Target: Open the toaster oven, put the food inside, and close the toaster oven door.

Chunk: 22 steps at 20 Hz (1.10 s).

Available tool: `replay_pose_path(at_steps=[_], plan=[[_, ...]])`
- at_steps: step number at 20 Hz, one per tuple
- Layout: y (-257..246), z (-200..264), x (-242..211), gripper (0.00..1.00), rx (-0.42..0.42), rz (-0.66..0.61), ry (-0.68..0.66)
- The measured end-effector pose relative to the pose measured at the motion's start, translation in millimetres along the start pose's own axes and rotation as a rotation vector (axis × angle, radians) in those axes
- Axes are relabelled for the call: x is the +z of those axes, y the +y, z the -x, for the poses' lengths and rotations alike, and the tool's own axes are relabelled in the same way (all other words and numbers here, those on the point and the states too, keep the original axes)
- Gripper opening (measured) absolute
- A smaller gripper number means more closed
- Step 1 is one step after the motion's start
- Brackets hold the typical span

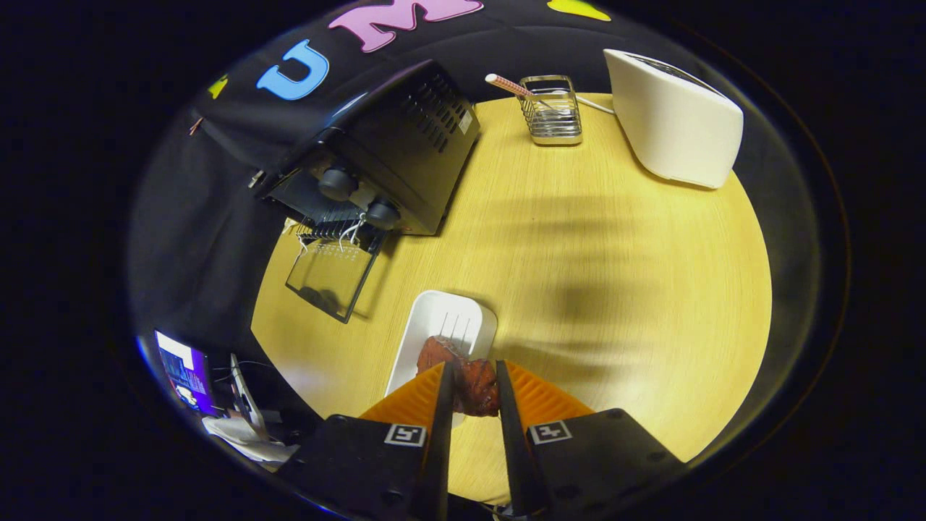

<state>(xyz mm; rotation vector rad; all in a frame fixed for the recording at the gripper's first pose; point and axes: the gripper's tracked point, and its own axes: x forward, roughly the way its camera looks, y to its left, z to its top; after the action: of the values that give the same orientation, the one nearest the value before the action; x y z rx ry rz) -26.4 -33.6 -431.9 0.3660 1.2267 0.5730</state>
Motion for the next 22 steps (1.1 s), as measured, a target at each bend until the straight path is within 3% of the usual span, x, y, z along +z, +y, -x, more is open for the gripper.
replay_pose_path(at_steps=[2, 3, 5, 13, 22], plan=[[10, 11, 3, 0.27, 0.055, -0.039, -0.017], [11, 14, 5, 0.18, 0.05, -0.04, -0.033], [10, 23, 10, 0.14, 0.013, -0.008, -0.08], [41, 66, 29, 0.14, -0.089, 0.016, -0.254], [157, 81, 54, 0.14, -0.047, -0.025, -0.463]])
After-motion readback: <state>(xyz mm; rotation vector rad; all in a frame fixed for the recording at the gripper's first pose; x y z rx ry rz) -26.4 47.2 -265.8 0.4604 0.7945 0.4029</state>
